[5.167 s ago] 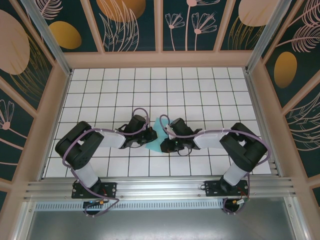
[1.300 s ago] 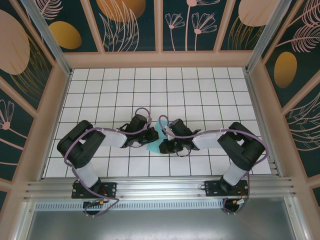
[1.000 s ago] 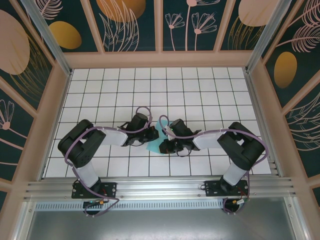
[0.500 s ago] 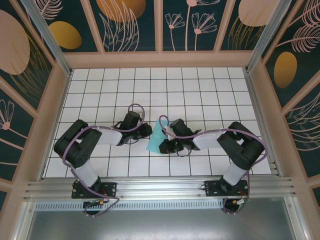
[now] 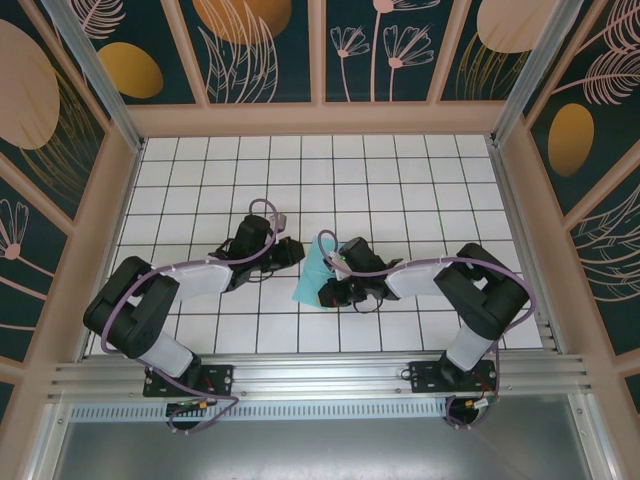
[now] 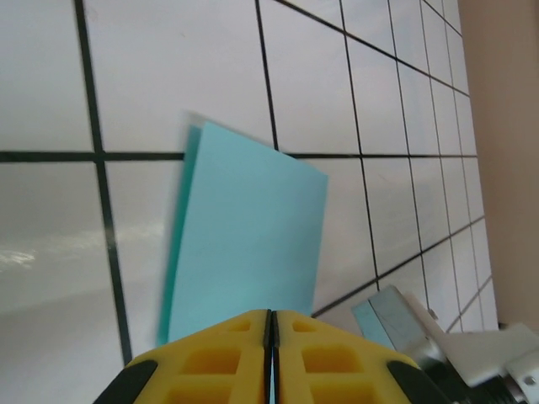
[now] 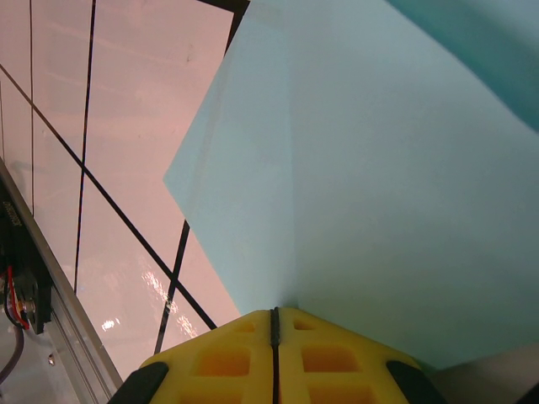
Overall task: Fold a paper plane with a square sheet of paper (pick it up from the middle)
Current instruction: Fold the triangle a second time at the center of the table.
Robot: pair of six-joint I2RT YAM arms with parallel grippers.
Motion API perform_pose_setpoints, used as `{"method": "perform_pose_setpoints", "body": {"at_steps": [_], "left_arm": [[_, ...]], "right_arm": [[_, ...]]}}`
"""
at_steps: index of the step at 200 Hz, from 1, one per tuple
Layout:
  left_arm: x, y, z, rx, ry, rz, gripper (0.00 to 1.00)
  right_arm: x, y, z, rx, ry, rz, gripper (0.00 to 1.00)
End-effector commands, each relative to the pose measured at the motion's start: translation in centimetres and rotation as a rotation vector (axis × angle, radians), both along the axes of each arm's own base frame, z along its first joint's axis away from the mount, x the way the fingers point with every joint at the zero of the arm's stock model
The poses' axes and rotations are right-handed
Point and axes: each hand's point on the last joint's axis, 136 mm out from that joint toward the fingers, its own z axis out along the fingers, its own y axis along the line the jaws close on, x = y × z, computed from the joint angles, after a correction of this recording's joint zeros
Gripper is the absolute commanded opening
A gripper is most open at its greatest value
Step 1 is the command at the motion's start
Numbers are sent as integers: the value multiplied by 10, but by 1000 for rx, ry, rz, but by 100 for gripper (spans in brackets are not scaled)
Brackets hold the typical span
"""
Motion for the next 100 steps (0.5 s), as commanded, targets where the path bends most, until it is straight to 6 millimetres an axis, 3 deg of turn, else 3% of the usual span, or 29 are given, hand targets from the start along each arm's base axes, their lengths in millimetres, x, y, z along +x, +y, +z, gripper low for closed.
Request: {"method": "perform_pose_setpoints", "body": {"at_steps": [1,27,100], "left_arm": [[-19,-15,-2,-46,46,-81,11],[-26,-22,-12,-45,70,-88,10],[-23,-32,-20,-58,94,-79,10]], "right_arm": [[-11,-23,-25,-128,50,-13,10],[-9,-19,-25,-119,58,-18,10],[-6,-16,-34,-138,70,-6,10]]}}
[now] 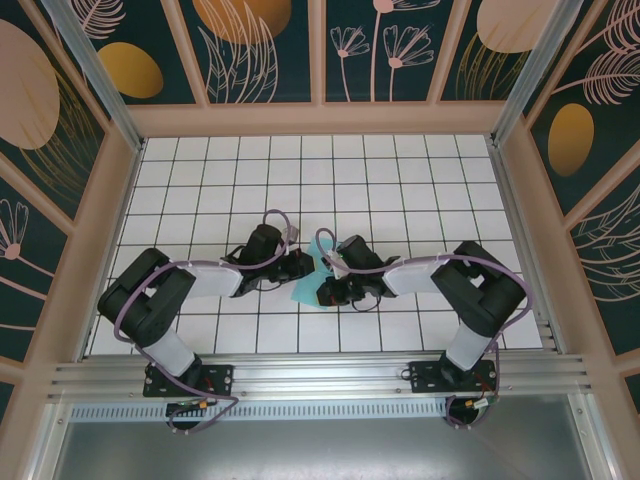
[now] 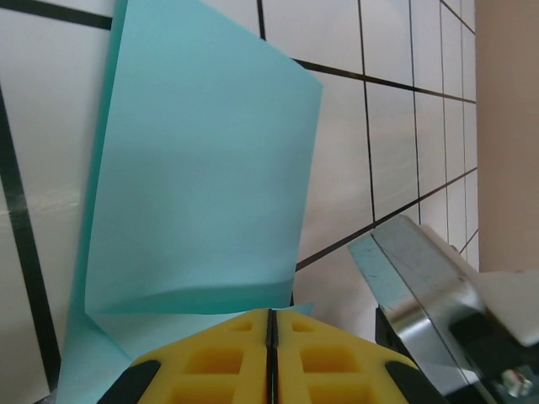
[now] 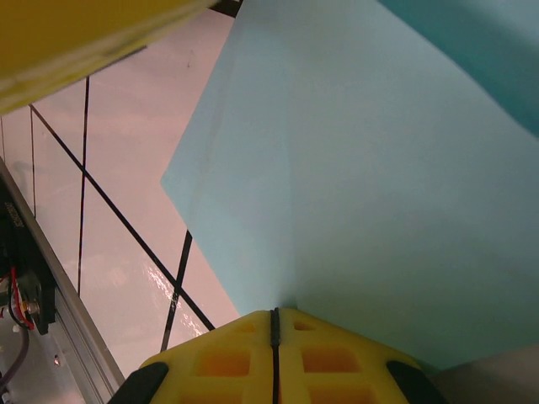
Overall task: Fold a paper plane with a square sheet of paper (pick it up from the middle)
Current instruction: Fold the triangle a second time at the center of the table.
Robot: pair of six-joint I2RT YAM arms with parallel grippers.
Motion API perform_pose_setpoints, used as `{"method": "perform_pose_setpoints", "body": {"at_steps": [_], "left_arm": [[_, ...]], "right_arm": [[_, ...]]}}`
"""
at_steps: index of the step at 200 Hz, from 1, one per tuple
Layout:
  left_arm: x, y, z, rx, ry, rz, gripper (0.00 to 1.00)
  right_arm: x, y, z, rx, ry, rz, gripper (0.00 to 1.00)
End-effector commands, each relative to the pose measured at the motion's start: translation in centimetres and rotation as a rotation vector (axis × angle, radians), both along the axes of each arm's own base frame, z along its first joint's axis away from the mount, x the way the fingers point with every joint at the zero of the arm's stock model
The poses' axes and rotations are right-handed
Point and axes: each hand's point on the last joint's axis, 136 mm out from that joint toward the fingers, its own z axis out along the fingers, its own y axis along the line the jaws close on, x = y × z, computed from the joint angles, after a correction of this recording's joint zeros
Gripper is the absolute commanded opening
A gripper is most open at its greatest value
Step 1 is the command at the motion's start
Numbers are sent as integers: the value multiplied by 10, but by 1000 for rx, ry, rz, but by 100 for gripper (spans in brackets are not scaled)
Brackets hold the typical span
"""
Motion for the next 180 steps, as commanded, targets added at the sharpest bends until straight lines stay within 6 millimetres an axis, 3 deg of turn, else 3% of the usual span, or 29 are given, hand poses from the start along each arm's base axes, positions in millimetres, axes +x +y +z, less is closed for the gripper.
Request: {"method": "perform_pose_setpoints", "body": {"at_steps": [1,91,95,133,180], "left_arm": [[3,-9,6,-30,-11,-10,10],[1,-16,0,-18,1,-54,10],[-1,-16,-9,-8,22,-57,10],[-2,-16,-25,22,39,-68,10],[-7,2,-59,99,80,-12,9]], "right_arm": [[-8,-20,-33,-131,49,-10,10],[-8,-26,-34,-151,19,-9,10],[-8,-26,-34,-153,21,-10,10],[-5,-26,-33,-153,16,-22,10],[-5,-26,-32,-143,16,-40,10]]}}
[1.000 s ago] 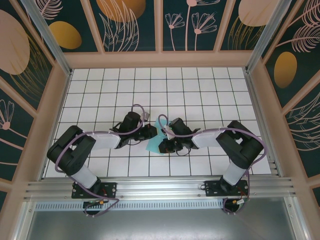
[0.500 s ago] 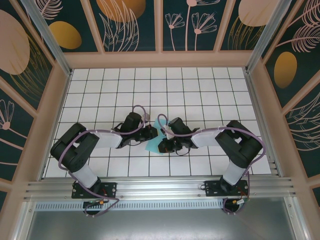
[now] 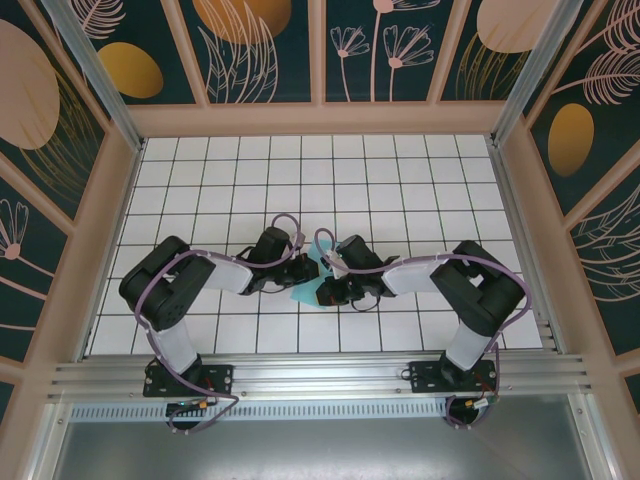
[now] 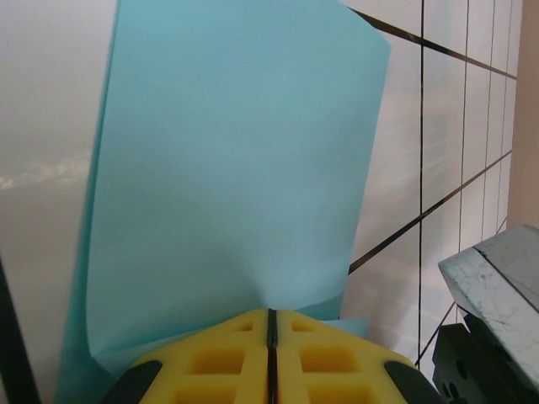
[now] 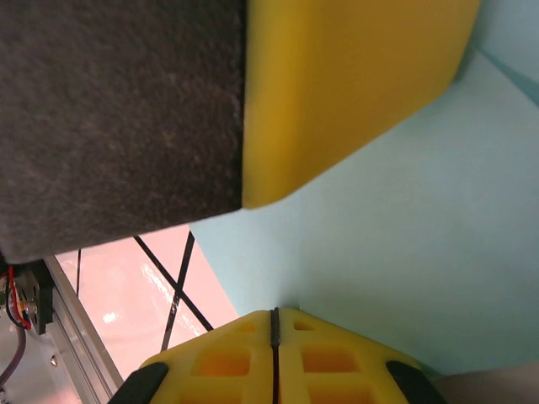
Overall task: Fold a paper plane with a square sheet of paper (pick it up from the middle)
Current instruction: Fold the triangle a second time at the center of the table.
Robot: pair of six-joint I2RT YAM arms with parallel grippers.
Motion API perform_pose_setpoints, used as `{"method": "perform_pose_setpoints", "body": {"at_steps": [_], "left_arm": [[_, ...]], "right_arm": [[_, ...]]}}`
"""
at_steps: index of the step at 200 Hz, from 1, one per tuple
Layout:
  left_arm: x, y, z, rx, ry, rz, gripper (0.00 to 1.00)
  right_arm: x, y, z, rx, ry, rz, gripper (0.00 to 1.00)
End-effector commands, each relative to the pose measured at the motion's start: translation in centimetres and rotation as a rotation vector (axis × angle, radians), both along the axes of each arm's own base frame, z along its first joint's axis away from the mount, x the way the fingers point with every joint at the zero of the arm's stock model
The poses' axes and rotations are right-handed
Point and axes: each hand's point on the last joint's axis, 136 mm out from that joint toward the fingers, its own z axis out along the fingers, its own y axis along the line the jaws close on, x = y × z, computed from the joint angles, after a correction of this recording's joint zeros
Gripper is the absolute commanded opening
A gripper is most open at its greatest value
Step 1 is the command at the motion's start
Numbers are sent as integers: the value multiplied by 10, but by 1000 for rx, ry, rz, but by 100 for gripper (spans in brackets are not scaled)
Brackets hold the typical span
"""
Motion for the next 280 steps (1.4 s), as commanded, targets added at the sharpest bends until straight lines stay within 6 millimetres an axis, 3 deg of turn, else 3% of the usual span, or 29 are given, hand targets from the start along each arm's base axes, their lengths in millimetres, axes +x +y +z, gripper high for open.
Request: {"method": "perform_pose_setpoints", "body": {"at_steps": [1,59,102,118,161,194,234,256,280], "left_arm": [[-5,13,-28,78,22,26,9],[-3,16,-36,98,28,48,8],[-4,17,-35,101,29,50,8],[-2,17,-33,99,23,50,7],[-2,16,-33,93,24,51,7],[-2,14,-34,91,29,43,7],[-1,13,-34,95,30,37,7],[-2,14,-34,97,31,35,7],[-3,16,-35,102,33,45,7]], "right_arm": [[-6,-26,-32,-142,27,-46,10],[-10,-29,-25,-144,43,-52,10],[3,-4,15,-23,-3,-63,11],[9,0,21,-21,-27,-79,11],[28,-8,18,-84,-67,-159,11],[35,-1,19,-63,-67,-164,10],[25,9,7,-34,-7,-107,11],[24,6,-6,-77,14,-111,12],[15,-12,-24,-177,39,-120,11]]}}
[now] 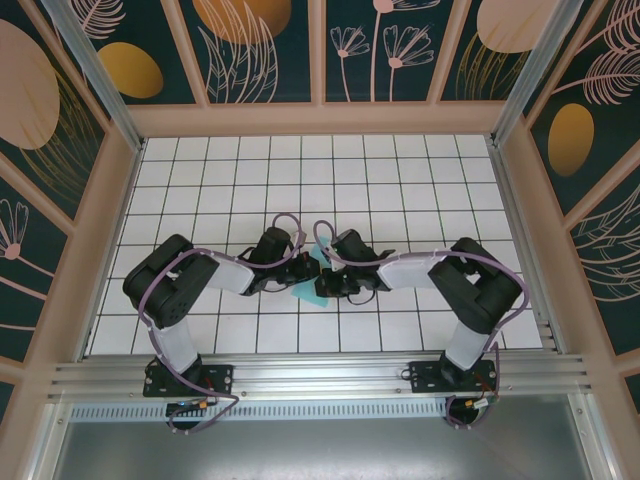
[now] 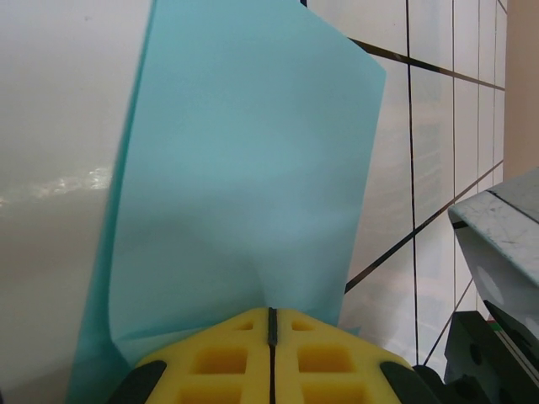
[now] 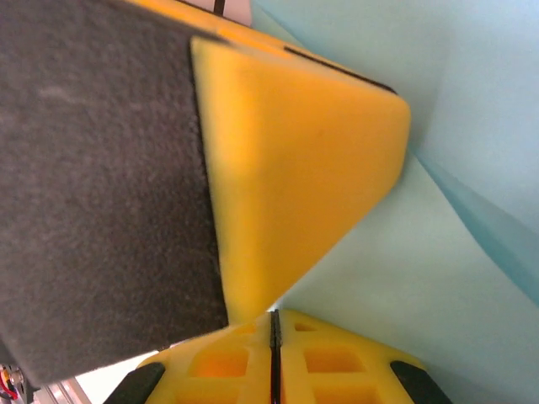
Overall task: Fold a paper plane with a square sheet of paper (pick it up from the middle)
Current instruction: Fold the triangle a second time at the center of the table.
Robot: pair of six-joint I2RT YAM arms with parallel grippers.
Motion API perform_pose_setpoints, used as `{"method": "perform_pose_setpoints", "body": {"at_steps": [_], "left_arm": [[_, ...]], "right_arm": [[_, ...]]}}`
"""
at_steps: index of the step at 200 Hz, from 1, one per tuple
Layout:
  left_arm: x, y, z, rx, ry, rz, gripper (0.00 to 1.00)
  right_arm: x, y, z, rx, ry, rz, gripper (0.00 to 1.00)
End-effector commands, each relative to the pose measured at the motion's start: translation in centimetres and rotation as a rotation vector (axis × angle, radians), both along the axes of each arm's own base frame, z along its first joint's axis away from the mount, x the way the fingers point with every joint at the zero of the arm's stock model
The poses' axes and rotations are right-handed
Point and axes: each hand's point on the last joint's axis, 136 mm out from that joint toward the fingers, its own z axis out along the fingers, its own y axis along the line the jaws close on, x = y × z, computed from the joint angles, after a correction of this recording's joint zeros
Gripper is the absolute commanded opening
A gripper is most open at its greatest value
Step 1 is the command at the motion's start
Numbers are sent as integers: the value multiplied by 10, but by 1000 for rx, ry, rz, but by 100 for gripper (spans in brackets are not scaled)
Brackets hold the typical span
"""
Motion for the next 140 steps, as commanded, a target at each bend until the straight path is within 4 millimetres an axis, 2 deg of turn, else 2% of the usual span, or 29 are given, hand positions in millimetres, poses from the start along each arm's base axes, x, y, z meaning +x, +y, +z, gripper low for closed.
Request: {"method": "perform_pose_setpoints", "body": {"at_steps": [1,22,82,140], "left_arm": [[-10,19,-35,111,67,32,7],[-9,23,-37,129,75,56,6],[-10,30,-44,157,89,94,4],[-12,33,-44,165,89,92,4]], "right_arm": [[-10,-16,-25,-106,54,-9,11],[-31,-27,-32,-115,100,17,11],[-80,-43,-29,-96,167,149,12],[-92,-58,-34,-168,180,197,12]]}}
